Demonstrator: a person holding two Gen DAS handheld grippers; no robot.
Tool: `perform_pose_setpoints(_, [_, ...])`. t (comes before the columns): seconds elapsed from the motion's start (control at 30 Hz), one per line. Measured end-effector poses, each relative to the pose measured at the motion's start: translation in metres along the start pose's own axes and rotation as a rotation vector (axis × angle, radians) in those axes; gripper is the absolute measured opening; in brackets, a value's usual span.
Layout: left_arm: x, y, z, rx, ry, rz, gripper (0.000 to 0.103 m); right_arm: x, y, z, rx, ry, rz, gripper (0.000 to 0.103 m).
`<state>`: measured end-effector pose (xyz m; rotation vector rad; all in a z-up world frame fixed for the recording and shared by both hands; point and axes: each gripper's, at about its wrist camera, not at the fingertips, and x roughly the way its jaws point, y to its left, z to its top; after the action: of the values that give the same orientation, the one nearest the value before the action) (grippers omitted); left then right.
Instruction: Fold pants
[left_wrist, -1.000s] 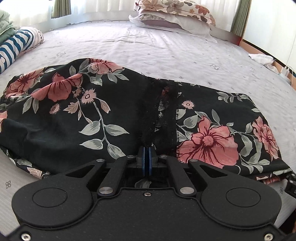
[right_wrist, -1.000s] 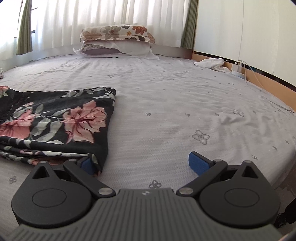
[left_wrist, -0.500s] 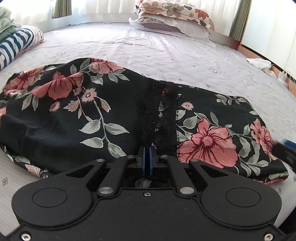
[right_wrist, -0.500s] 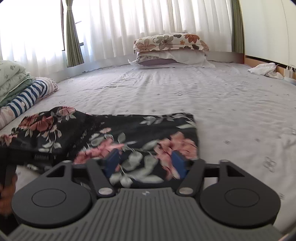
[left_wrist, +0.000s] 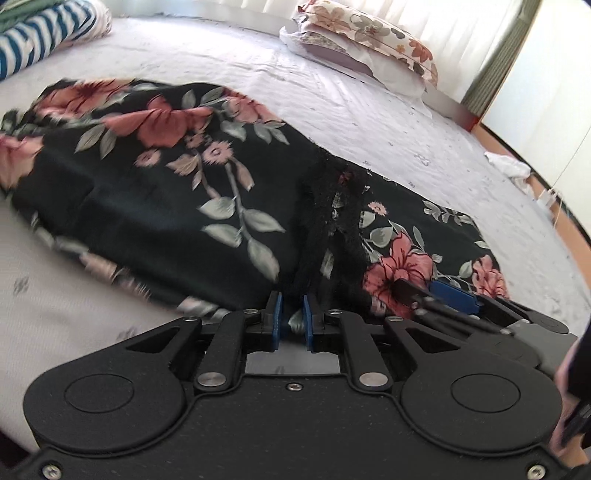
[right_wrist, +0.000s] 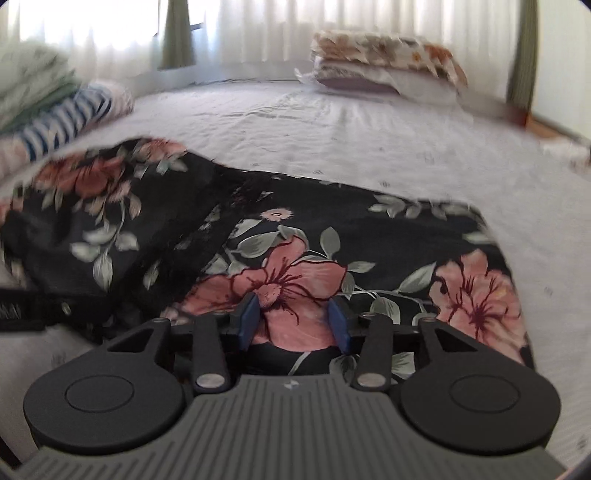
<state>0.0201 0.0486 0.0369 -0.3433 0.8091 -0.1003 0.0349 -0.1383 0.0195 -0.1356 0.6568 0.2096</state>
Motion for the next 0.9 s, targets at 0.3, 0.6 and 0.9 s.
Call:
perform_pose_setpoints(0.3, [-0.023,0.025,0.003,-0.089,-0.044,0.027,0.024,0.004,0.017,0.021,0.007,-0.043,0.074,0.054])
perform_pose_setpoints(0.6, [-0.045,0.095,0.039,-0.310,-0.323,0.307,0.077,0.012,0.023,0.011,-0.012,-0.044,0.080,0.060])
perform_pose_setpoints(0.9, [-0.007,0.172,0.076,-0.440,-0.382,0.526,0.071,0.012,0.024,0.007,-0.014,-0.061,0.078,0.060])
